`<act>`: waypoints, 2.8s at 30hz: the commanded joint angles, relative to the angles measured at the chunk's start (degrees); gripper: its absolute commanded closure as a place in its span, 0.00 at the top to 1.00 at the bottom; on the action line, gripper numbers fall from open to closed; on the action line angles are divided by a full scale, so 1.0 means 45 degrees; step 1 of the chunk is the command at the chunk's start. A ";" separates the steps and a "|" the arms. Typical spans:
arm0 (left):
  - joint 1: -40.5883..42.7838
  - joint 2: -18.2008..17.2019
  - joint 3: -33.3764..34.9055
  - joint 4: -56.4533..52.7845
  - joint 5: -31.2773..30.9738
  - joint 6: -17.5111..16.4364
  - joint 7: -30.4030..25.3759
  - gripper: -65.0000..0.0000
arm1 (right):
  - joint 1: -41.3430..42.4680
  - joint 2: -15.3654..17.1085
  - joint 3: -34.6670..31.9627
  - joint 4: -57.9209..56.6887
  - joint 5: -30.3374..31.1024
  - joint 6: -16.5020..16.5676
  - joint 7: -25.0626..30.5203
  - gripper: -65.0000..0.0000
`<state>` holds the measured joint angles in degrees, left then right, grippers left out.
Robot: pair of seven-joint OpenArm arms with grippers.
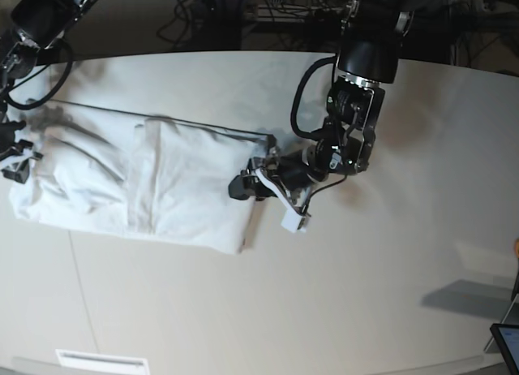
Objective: Fold the T-shirt properly
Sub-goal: 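Push the shirt edge with the left gripper toward the right gripper, then position both grippers at opposite edges of the folded shirt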
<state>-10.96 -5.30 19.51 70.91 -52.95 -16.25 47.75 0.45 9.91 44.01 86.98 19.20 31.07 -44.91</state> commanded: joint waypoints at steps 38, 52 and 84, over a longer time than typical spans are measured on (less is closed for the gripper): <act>0.3735 -0.1645 -0.3309 0.4295 -0.0063 0.0105 0.1121 0.00 | 0.0223 0.0093 0.0037 0.0139 0.0256 0.0060 0.0279 0.25; 0.4048 -0.2134 -0.3446 0.5877 -0.0063 0.0105 0.1121 0.09 | 0.1121 0.0073 0.0037 -0.1405 0.0275 0.1985 -0.1362 0.26; 0.5239 -0.2856 -0.8271 0.8007 0.4216 0.0105 0.2567 0.00 | 0.1375 0.0132 0.0154 -0.1424 0.1311 0.1985 -0.1948 0.40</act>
<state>12.91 -17.52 -17.54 105.93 -33.04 -15.44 60.18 5.80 9.47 44.51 79.64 24.05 39.83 -54.65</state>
